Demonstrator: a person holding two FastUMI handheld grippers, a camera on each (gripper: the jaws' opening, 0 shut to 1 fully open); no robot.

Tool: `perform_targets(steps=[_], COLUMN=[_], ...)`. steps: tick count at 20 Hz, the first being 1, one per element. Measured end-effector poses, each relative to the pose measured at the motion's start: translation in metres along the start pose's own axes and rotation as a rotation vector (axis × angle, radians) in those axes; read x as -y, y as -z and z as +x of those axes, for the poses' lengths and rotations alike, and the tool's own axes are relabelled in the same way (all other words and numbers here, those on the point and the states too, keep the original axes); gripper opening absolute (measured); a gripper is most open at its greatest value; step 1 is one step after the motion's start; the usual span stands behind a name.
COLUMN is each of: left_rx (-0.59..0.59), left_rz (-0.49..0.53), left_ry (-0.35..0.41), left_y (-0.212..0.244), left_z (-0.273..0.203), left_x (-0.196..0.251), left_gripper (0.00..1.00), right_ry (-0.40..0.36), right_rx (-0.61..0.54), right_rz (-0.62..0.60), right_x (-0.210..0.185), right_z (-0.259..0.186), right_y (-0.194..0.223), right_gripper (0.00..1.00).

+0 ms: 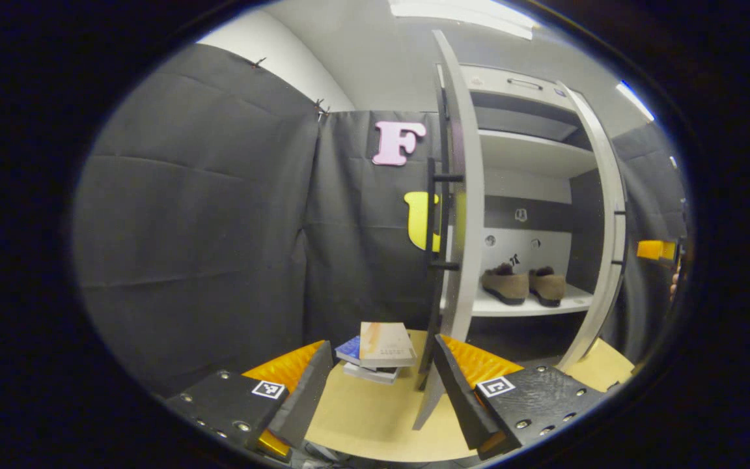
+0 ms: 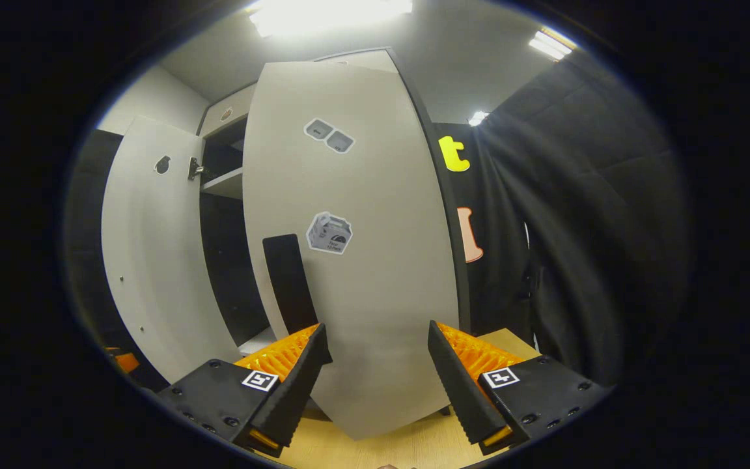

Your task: Grab one shoe with the right hand and put it into the shoe cabinet, grab the other shoe with the left hand and put it into the shoe cabinet; then close the right door with the right hand and the left door with the left hand.

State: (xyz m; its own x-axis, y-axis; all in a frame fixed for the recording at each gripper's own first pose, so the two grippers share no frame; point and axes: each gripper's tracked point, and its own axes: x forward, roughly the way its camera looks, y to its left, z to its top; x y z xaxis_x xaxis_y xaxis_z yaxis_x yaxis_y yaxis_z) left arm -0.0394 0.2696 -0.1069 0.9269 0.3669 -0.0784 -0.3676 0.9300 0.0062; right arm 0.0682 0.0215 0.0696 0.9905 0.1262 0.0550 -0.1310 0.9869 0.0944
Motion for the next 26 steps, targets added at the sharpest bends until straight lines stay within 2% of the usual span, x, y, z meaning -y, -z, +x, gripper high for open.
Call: perform_targets(steps=[1,2,4,5,6,7,8,9,10,12,13,14,19,20,22,23,24,25,26], left_rx=[0.018,0.036,0.072,0.085,0.096,0.108,0.115,0.122,0.127,0.134,0.137,0.141,0.169,0.176,0.185,0.182,0.185,0.187,0.185], left_rz=[0.006,0.012,0.024,0.03,0.035,0.036,0.036,0.041,0.05,0.07,0.073,0.072,0.064,0.059,0.075,0.102,0.127,0.144,0.149], left_ry=[-0.004,-0.007,-0.004,0.002,0.016,0.034,0.059,0.073,0.082,0.122,0.145,0.168,0.215,0.236,0.236,0.235,0.231,0.23,0.235], left_y=[-0.01,-0.021,-0.042,-0.051,-0.056,-0.064,-0.069,-0.074,-0.079,-0.089,-0.094,-0.099,-0.118,-0.119,-0.123,-0.122,-0.123,-0.124,-0.124], left_z=[0.002,0.006,0.013,0.021,0.029,0.036,0.043,0.051,0.057,0.074,0.081,0.088,0.105,0.107,0.106,0.109,0.108,0.108,0.108], left_x=[-0.008,-0.014,-0.025,-0.029,-0.029,-0.029,-0.027,-0.029,-0.032,-0.033,-0.031,-0.029,-0.012,-0.002,0.001,0.002,0.002,0.003,0.004], left_gripper=[0.9,0.97,0.97,0.9,0.9,0.97,0.97,0.82,0.9,0.9,0.93,0.9,0.9,0.97,0.97,0.9,0.9,0.97,0.96], right_ry=[-0.002,-0.003,-0.002,-0.002,-0.001,-0.001,-0.003,-0.004,-0.006,-0.005,-0.004,0.001,0.046,0.055,0.076,0.086,0.094,0.098,0.098], right_rx=[-0.01,-0.023,-0.046,-0.058,-0.07,-0.08,-0.089,-0.098,-0.103,-0.109,-0.111,-0.116,-0.137,-0.135,-0.131,-0.129,-0.128,-0.131,-0.138], right_rz=[-0.002,-0.007,-0.022,-0.032,-0.043,-0.053,-0.061,-0.068,-0.072,-0.075,-0.076,-0.076,-0.014,0.001,0.01,0.002,-0.008,-0.015,-0.017], right_x=[-0.002,-0.003,-0.004,-0.004,-0.006,-0.007,-0.008,-0.01,-0.011,-0.012,-0.012,-0.011,-0.003,-0.001,0.006,0.009,0.013,0.016,0.017], right_z=[-0.001,-0.003,-0.009,-0.012,-0.015,-0.018,-0.02,-0.022,-0.024,-0.03,-0.034,-0.036,-0.047,-0.048,-0.051,-0.052,-0.054,-0.056,-0.057], right_y=[0.004,0.01,0.02,0.025,0.031,0.035,0.04,0.043,0.047,0.052,0.053,0.057,0.069,0.069,0.07,0.07,0.071,0.074,0.078], right_gripper=[0.98,0.98,0.98,0.98,0.98,0.98,0.98,0.98,0.98,0.98,0.98,0.98,0.98,0.98,0.98,0.98,0.98,0.98,0.98])
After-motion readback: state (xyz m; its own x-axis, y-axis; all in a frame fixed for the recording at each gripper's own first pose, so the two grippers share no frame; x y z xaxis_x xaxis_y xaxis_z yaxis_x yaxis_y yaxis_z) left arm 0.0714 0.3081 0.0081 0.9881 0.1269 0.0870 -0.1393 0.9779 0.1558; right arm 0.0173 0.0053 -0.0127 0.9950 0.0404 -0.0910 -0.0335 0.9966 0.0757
